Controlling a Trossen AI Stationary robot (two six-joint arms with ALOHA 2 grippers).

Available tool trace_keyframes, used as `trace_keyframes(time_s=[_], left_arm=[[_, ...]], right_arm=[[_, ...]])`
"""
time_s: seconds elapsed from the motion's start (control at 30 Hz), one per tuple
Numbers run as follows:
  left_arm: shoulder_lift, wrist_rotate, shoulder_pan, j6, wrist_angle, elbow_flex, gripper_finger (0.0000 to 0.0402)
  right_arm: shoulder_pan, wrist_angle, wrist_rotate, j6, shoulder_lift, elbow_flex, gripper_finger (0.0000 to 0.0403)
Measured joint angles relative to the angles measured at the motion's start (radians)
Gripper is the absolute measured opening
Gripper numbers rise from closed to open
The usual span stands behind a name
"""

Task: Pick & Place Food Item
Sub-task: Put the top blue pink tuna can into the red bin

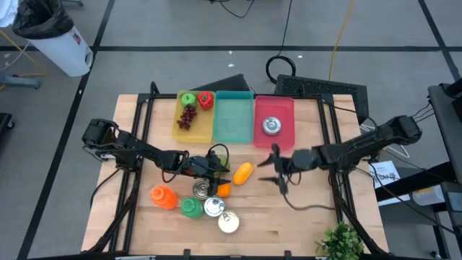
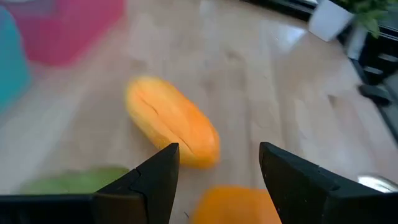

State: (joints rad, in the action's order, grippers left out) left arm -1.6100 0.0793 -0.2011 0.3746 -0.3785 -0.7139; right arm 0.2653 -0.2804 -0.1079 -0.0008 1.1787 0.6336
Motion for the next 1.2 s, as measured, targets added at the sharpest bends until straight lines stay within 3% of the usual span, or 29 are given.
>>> trace_keyframes(time_s=[0.13, 0.23, 0.37, 0.5, 0.63, 0.8, 0.9, 1.03, 1.2], left_arm=[[0.0, -0.115, -0.033, -0.007, 0.039, 0.0, 0.0227], [0.013, -0.119, -0.065, -0.006, 0.109, -0.012, 0.0227], [0.043, -0.085, -0.116, -0.081, 0.329, -0.076, 0.0222], [0.057, 0.001, -0.188, -0.215, 0.515, -0.148, 0.0171], [0.054, 0.012, -0.24, -0.32, 0.52, -0.157, 0.009], [0.055, 0.01, -0.249, -0.251, 0.538, -0.157, 0.0011], [0.055, 0.016, -0.249, -0.213, 0.644, -0.157, 0.001], [0.055, 0.119, -0.245, -0.107, 0.772, -0.157, 0.0015], [0.055, 0.155, -0.224, -0.067, 0.789, -0.157, 0.0004]], right_arm=[[0.053, -0.01, 0.0, -0.036, 0.032, 0.0, 0.0207], [0.058, -0.014, -0.001, -0.037, 0.033, 0.0, 0.0205], [0.053, -0.015, -0.028, -0.038, 0.033, 0.0, 0.0205], [0.05, -0.014, -0.08, -0.027, 0.033, 0.0, 0.0202], [0.05, -0.015, -0.076, -0.019, 0.033, 0.0, 0.0201], [0.05, -0.015, -0.077, -0.019, 0.033, 0.0, 0.0201], [0.05, -0.015, -0.077, -0.012, 0.033, 0.0, 0.0201], [0.05, -0.015, -0.078, -0.011, 0.033, 0.0, 0.0201], [0.05, -0.015, -0.078, -0.012, 0.033, 0.0, 0.0201]])
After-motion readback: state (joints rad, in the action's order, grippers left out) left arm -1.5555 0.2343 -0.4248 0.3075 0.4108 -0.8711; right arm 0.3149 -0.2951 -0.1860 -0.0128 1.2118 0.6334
